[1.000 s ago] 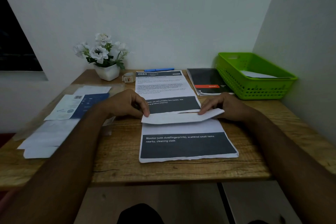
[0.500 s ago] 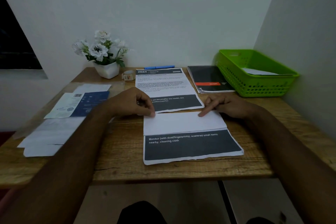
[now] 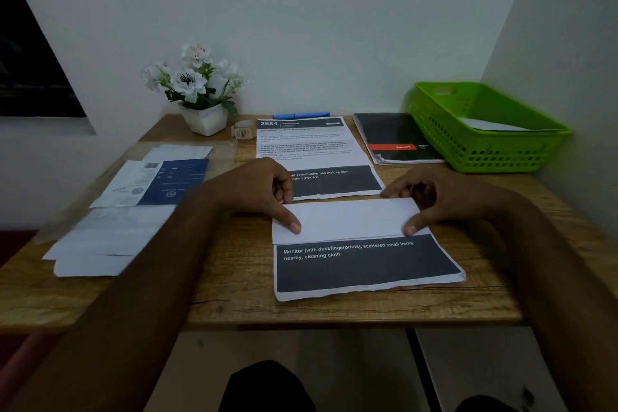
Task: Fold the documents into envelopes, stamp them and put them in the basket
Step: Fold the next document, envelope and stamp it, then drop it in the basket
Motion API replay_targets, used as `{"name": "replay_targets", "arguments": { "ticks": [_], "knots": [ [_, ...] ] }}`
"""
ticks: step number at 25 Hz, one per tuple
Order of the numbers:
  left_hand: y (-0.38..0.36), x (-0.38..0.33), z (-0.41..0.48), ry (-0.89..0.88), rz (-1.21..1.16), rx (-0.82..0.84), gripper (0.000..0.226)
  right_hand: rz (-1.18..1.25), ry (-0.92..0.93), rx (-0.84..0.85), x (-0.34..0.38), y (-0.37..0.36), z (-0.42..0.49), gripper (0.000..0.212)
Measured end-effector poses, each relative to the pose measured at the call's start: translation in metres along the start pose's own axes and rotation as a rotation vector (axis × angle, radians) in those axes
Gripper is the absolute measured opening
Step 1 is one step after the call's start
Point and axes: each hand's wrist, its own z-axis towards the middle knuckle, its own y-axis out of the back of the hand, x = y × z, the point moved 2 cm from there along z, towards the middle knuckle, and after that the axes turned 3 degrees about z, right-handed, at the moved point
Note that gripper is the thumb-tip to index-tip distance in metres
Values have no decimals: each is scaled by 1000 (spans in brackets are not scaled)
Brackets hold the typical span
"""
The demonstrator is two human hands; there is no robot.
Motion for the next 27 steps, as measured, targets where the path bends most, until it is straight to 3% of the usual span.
{"name": "replay_targets", "arguments": {
  "ticks": [4,12,19,23,27],
  "knots": [
    [0,-1,2,-38,-10,-24,42,63,-3,-29,0,-3,-2,74],
    [4,-4,-2,-106,-141,-76,35,213,6,-71,2,-5,-3,58],
    [12,-5,-5,-123,-325,-184,55,265,108,-162,-1,-4,0,49],
    [16,-6,-9,-147,-408,-169,34,246,122,-167,-3,-3,1,49],
    [14,-8,-12,-177,-442,-79,27,182,140,-194,-1,-1,0,31]
  ]
}}
